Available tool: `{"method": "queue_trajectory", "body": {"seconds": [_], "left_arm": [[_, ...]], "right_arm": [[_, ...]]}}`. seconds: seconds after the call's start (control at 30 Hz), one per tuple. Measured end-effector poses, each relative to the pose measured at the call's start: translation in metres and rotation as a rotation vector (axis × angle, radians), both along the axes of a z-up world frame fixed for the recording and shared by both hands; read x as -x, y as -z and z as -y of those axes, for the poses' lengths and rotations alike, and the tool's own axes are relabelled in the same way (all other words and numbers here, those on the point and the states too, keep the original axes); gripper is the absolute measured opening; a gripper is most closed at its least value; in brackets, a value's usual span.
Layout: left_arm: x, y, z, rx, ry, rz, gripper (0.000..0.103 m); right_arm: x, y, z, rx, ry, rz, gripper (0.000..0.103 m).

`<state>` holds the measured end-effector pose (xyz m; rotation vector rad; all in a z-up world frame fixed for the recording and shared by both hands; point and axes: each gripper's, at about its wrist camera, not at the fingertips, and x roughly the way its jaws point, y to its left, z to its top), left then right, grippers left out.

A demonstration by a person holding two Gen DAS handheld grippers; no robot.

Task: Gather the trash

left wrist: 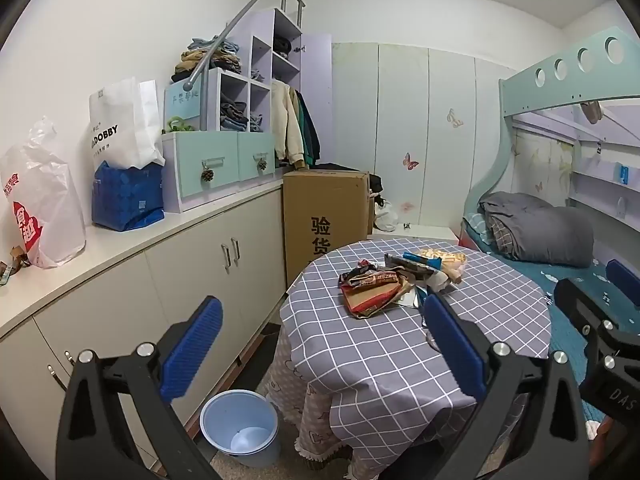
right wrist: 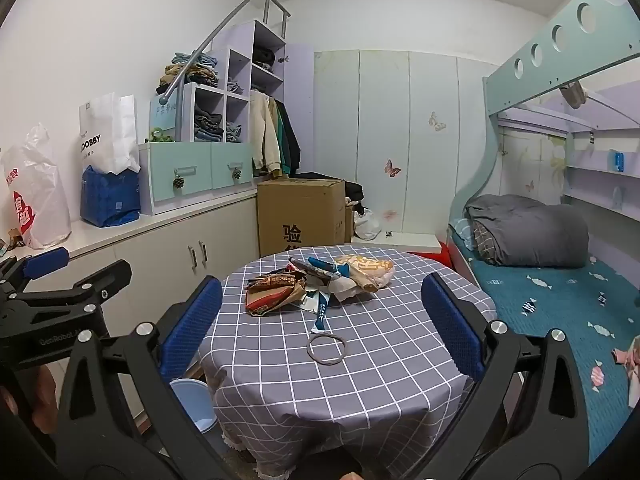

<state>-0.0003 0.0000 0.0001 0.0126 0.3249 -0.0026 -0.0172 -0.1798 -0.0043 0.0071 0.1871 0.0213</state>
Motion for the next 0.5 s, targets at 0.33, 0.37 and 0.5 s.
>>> {"method": "queue_trajectory", "body": {"seconds": [0.33, 0.37, 0.5], "left_arm": [[-0.0002, 0.0000, -0.0002, 0.002, 0.001, -0.008, 0.099], [0.0002, -0.0001, -0.0003, 0.003, 0.001, -0.007, 0.099], [0.0018, -0.0006, -0.0012, 0.005, 0.000, -0.005, 0.099]], "right_arm": [[-0.0008, -0.0006, 0.0001, 0.000, -0.002, -0.007, 0.098], [-0.0004, -0.0008, 0.0002, 0.001, -0.001, -0.007, 0.098], [-0.0019, -0.0007, -0.0005, 0.000, -0.002, -0.012, 0.098]]}}
